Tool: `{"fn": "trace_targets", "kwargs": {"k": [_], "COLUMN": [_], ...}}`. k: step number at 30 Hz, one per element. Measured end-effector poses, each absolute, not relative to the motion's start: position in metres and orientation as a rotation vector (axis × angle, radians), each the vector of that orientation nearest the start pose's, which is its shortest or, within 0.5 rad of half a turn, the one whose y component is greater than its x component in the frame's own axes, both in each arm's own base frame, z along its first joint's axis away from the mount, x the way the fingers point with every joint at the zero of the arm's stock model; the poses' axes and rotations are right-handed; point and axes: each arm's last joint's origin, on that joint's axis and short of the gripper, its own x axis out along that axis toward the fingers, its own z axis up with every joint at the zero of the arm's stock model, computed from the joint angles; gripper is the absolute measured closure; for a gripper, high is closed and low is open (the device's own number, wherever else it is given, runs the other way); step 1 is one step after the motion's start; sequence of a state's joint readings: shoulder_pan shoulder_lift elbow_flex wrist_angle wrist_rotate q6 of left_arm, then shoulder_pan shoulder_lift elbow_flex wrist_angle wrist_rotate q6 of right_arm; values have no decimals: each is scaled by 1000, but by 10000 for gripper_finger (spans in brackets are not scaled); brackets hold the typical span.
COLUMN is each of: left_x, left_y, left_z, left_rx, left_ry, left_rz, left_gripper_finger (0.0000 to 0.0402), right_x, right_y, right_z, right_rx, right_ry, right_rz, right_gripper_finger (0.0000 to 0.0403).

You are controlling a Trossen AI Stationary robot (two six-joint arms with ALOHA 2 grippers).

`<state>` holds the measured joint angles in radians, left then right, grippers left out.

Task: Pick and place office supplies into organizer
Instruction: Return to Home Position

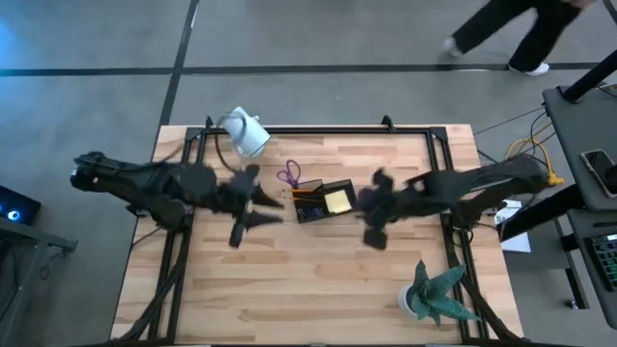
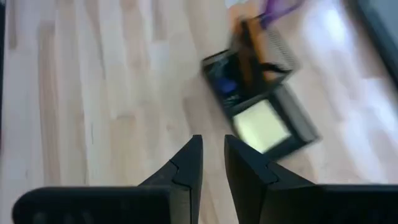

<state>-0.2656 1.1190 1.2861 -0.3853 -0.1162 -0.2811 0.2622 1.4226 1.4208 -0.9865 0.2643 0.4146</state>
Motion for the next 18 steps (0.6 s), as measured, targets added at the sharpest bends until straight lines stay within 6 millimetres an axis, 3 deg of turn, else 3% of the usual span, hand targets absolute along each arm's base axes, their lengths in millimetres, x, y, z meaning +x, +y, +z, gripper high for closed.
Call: {"fn": "trace_targets", "kwargs": {"k": [3, 5, 8, 12, 14, 16, 18], "left_x": [216, 208, 199, 194, 188, 184, 180], "left_y": [-40, -36, -36, -40, -39, -37, -37], "left_z": [426, 432, 433, 431, 431, 433, 432], "left_rx": [-312, -398, -537, -502, -590, -675, -601], "left_ry": [200, 166, 161, 186, 196, 180, 182], "left_rz": [-40, -26, -40, -129, -118, -109, -148], "left_gripper_finger": [272, 272, 272, 272, 272, 272, 272], "right_x": [240, 219, 190, 165, 152, 142, 135], "right_y": [56, 51, 48, 42, 37, 34, 37], "right_z": [371, 388, 410, 432, 442, 450, 455], "right_rx": [210, 356, 482, 547, 626, 590, 463], "right_ry": [829, 744, 616, 463, 377, 312, 288], "right_rz": [-237, -262, -232, -165, -171, -131, -8], "right_gripper_finger": [344, 344, 344, 344, 344, 344, 344]}}
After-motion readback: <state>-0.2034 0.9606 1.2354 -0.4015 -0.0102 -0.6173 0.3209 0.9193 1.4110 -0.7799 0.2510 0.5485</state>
